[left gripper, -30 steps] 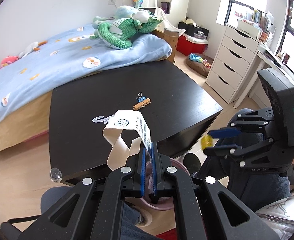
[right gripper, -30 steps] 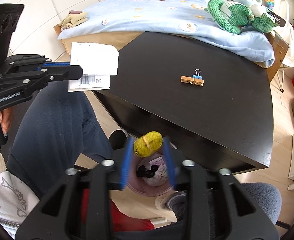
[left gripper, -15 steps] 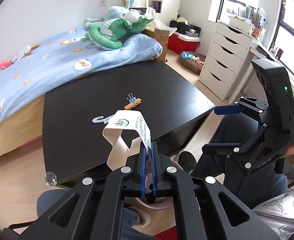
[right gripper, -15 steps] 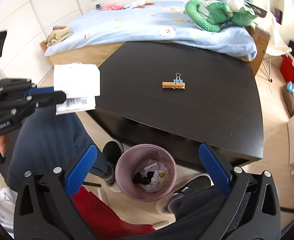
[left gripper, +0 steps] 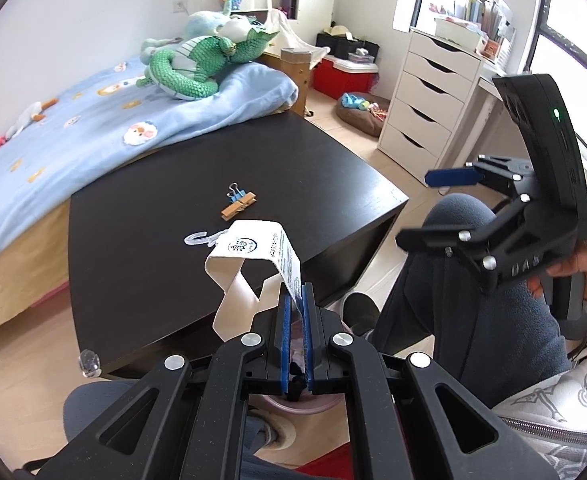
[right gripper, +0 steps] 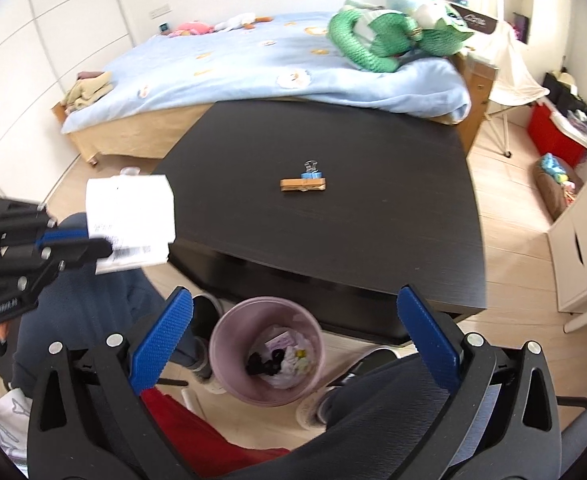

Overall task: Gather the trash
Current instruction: 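Lower the white receipt into the pink bin and open the left gripper, then reach the right gripper to the wooden clothespin on the table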

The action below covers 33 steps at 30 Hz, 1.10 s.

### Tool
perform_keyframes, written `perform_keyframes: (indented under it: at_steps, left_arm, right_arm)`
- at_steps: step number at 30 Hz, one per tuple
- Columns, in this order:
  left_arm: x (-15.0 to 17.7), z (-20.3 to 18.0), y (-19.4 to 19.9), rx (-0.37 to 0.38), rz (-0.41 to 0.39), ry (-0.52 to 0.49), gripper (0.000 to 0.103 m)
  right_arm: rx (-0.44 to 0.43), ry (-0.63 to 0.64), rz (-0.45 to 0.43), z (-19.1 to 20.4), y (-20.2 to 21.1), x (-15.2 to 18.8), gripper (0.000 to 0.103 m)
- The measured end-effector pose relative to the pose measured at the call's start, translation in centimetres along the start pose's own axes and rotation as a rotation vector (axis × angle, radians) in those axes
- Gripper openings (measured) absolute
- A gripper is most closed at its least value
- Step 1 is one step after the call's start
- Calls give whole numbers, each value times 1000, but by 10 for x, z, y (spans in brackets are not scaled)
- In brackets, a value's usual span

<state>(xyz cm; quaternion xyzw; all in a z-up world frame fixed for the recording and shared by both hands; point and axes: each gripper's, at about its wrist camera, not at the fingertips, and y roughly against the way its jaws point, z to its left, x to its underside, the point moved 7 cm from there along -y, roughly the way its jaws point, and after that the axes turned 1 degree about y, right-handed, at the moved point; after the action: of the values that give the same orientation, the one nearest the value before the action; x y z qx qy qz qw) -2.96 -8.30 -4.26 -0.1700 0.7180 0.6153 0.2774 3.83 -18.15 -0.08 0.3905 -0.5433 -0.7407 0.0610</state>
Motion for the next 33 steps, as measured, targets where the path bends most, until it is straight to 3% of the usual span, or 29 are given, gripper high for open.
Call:
perform_keyframes:
  at_steps: [8,13,14,15,18,26,33]
  left_arm:
    - [1,-16,-8,47,35,-39,5]
    - [5,-17,-18,67,75,-20,12]
    - [6,-16,-21,64,82,-16,19]
    - [7,-15,-24,62,88,-9,40]
    - [8,-8,-25,44,67,22,87]
    - [9,17,-22,-43,36,90,95]
    - [6,33,-17,-87,1,136,95]
  right_arm:
    - [37,-58,-19,-22,5,-1,100]
    - [32,-67,-19,-24,5,0,100]
    - [30,-69,-18,-24,5,0,100]
    - [28,-71,-17,-24,4,1,100]
    - [25,-73,-16,-23,3,1,100]
    - [18,-72,-8,-21,-1,2,100]
    - [1,-71,9,-15,-6,2,100]
